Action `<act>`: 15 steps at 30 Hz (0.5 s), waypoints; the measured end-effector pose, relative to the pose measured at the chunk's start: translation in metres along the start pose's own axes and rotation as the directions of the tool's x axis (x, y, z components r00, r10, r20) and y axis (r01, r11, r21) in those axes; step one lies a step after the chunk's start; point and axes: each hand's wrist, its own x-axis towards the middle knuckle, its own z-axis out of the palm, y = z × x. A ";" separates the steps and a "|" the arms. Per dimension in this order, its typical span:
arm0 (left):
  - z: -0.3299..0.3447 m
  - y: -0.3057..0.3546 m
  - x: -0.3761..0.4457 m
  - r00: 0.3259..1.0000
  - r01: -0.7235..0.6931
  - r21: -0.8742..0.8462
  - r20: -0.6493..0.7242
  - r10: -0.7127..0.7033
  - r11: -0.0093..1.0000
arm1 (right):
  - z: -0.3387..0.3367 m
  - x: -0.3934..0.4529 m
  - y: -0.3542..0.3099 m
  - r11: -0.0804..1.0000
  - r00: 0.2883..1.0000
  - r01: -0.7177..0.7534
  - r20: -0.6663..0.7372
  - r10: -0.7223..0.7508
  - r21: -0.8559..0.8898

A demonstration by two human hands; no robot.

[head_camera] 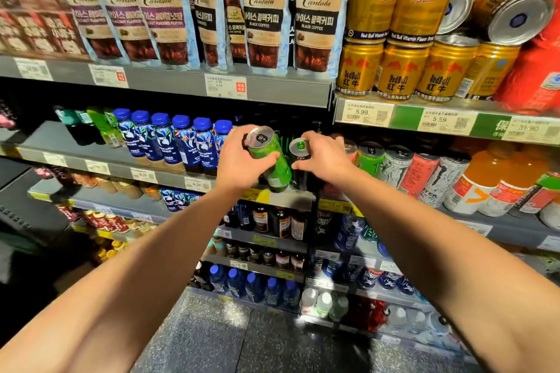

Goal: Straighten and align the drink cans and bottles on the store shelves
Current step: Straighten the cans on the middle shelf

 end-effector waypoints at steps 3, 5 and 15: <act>-0.006 -0.006 0.001 0.991 0.112 -0.079 -0.059 -0.117 0.991 | 0.010 0.012 -0.015 0.996 1.000 -0.007 0.008 0.007 0.087; -0.012 -0.008 0.002 0.986 0.142 -0.098 -0.079 -0.150 0.985 | 0.014 0.020 -0.020 0.983 0.998 -0.060 0.031 0.056 0.172; 0.003 -0.006 0.003 0.988 0.127 -0.092 0.104 -0.117 0.988 | 0.011 0.012 -0.006 0.972 0.993 -0.104 0.077 0.090 0.212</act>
